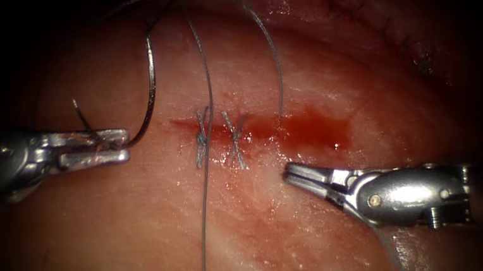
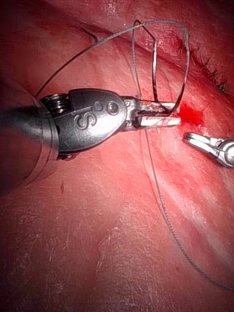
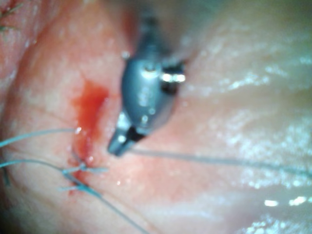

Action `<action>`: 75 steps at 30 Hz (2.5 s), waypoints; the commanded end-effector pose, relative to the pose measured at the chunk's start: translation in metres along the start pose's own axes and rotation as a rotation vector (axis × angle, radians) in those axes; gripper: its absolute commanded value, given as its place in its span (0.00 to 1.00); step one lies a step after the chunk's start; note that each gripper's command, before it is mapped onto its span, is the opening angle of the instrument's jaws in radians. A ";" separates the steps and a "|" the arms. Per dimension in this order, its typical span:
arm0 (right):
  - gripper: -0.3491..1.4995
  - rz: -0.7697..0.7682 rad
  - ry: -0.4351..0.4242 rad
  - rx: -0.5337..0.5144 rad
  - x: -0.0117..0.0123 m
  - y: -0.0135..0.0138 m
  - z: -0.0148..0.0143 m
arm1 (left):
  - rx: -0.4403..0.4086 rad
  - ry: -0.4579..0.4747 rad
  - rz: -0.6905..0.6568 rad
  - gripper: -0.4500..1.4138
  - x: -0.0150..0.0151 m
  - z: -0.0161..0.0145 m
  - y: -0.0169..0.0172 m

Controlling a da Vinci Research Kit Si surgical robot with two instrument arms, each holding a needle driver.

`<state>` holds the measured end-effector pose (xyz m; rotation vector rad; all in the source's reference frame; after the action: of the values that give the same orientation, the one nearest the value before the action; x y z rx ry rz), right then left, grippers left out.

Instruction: Wound Closure

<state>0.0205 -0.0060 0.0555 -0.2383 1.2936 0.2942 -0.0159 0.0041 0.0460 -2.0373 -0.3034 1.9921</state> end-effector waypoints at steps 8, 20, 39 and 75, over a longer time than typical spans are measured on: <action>0.00 -0.008 -0.015 -0.006 0.0009 -0.0026 -0.0079 | -0.001 0.001 -0.004 0.00 -0.0009 0.0004 0.0004; 0.00 -0.038 -0.046 0.064 0.0066 -0.0092 -0.0173 | -0.002 -0.002 -0.003 0.00 -0.0010 0.0005 0.0005; 0.00 -0.033 -0.064 0.106 0.0061 -0.0117 -0.0187 | -0.005 -0.002 -0.002 0.00 -0.0011 0.0007 0.0005; 0.86 -0.151 -0.080 0.048 0.0028 0.0071 -0.0019 | -0.006 -0.002 -0.002 0.00 -0.0012 0.0006 0.0005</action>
<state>0.0160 0.0005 0.0517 -0.2826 1.1887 0.1457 -0.0162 0.0039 0.0462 -2.0365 -0.3059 1.9979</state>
